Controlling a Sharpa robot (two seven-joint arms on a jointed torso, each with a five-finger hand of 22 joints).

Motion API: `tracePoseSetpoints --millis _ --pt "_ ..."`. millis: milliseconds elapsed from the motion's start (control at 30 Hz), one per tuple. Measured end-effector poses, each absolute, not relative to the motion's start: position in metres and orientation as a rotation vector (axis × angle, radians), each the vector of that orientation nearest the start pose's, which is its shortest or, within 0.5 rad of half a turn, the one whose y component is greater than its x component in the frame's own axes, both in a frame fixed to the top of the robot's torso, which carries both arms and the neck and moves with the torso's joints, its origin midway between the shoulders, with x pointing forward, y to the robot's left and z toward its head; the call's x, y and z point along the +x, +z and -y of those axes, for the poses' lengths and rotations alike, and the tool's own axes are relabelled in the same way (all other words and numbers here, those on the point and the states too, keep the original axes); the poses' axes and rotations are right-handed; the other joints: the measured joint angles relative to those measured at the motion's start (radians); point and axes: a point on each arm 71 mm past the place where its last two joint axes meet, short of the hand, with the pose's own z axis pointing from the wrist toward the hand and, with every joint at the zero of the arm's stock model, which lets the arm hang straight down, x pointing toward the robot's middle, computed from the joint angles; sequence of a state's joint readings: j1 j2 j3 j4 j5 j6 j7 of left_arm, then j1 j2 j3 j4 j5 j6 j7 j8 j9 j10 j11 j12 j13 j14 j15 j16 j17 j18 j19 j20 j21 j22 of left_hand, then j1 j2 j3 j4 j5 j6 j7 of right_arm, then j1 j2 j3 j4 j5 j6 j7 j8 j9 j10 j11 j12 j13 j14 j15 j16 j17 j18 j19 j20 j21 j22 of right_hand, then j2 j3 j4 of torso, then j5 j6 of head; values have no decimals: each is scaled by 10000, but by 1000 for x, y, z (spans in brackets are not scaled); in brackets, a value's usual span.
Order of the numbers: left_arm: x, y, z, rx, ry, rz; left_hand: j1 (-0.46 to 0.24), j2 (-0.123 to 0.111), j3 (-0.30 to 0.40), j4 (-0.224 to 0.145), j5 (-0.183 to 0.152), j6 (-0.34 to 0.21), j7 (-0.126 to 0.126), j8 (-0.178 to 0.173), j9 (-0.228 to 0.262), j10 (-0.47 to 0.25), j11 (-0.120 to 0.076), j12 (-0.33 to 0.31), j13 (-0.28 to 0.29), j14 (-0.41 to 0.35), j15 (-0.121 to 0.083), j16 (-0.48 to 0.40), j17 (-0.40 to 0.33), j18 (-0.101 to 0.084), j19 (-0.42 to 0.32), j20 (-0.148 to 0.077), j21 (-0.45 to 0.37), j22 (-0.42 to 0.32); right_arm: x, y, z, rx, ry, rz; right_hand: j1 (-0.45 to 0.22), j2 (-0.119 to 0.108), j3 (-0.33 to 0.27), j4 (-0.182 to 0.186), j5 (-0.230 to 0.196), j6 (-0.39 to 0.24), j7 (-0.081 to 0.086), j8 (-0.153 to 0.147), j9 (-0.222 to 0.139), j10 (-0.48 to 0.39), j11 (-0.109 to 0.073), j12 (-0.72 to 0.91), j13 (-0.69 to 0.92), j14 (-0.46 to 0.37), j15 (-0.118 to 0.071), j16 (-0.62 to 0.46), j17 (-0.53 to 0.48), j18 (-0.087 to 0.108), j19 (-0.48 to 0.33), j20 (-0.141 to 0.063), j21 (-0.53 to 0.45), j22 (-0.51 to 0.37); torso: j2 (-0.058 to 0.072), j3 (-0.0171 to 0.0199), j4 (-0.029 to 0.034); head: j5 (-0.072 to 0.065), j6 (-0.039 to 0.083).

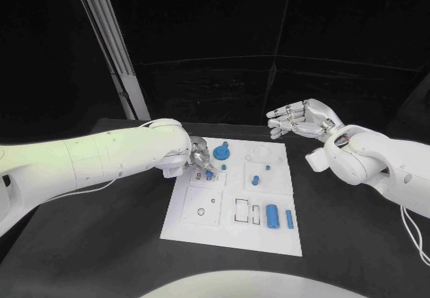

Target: Assemble the parts on the task board

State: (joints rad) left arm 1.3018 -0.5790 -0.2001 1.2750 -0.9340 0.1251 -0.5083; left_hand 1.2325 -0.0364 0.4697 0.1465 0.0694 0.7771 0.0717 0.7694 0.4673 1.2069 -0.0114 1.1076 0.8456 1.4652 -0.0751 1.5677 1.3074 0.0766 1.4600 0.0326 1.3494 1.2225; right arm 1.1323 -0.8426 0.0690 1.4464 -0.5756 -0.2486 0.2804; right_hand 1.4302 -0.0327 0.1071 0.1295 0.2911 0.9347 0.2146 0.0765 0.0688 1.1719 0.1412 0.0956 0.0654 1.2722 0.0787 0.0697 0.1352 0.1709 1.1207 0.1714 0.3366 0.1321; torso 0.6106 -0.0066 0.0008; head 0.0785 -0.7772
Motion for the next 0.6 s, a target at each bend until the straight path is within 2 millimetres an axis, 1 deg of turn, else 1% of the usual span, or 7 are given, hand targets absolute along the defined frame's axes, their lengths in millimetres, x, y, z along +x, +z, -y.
tracePoseSetpoints --millis 233,300,433,600 --pt "511 -246 -159 -1845 -3773 -23716 -89 -71 123 -44 -31 -1 1 3 18 1 -1 0 -1 0 0 0 0 0 0 0 0 -1 500 -176 221 5860 13293 -15712 -39 -39 0 0 0 0 0 0 0 0 0 -39 1 0 0 0 0 0 0 0 0 -14 12 -1 -39 55 24" --pt "511 -248 -159 -1832 -3734 -23693 -115 -76 164 -85 -37 -1 1 4 25 1 -1 0 -1 0 0 0 0 0 0 0 0 -1 500 -176 221 5857 13296 -15707 -39 -39 0 0 0 -36 36 0 0 0 0 -39 1 -35 35 0 1 0 0 0 0 -14 14 -1 -39 47 25" --pt "510 -250 -158 -1773 -3663 -23683 -136 -96 193 -114 -39 10 -9 4 27 0 0 0 -1 0 0 0 0 1 0 0 0 -1 501 -177 221 5852 13296 -15691 -39 -39 0 0 0 -35 36 0 0 0 0 -39 1 -36 36 0 1 1 0 0 0 -14 23 -7 -38 5 17" --pt "510 -251 -157 -1704 -3576 -23707 -151 -110 194 -116 -40 22 -20 5 63 -5 5 0 -1 -1 1 0 -1 1 -1 1 0 -2 501 -177 221 5851 13288 -15677 -39 -39 27 27 0 -35 36 0 0 0 0 -39 1 -36 36 0 -6 -1 0 0 0 -22 25 -8 -19 -4 -3"
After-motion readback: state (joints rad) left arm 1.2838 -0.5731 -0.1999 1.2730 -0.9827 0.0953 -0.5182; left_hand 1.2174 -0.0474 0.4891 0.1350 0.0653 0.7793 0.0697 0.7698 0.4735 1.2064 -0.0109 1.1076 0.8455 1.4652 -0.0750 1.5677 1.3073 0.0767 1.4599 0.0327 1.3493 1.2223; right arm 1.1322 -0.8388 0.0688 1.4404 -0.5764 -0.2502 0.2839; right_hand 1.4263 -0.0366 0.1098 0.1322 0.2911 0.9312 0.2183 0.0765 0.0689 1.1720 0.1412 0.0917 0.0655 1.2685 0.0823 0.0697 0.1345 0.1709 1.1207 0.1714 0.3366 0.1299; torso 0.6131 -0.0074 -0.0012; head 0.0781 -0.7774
